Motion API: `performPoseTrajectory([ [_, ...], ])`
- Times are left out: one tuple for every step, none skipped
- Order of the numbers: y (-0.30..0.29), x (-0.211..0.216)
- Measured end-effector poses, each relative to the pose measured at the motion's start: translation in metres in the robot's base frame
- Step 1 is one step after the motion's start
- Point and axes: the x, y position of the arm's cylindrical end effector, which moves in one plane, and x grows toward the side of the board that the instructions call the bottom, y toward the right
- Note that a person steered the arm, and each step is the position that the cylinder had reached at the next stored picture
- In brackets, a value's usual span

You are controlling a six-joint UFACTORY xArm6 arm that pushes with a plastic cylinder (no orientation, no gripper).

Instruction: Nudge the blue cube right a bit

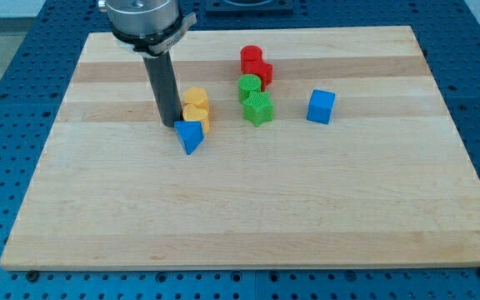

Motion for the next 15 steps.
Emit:
performPoseTrajectory([
  [-0.022,0.0],
  [-0.024,0.005],
  [-0.023,0.018],
  [-0.023,0.02],
  [-0.015,0.02],
  [-0.01,0.02],
  [-0.01,0.02],
  [-0.01,0.02],
  [-0.004,0.02],
  [-0.004,0.02],
  [-0.002,0.02],
  [0.0,0.02],
  [0.001,0.02],
  [0.0,0.021],
  [-0.003,0.055],
])
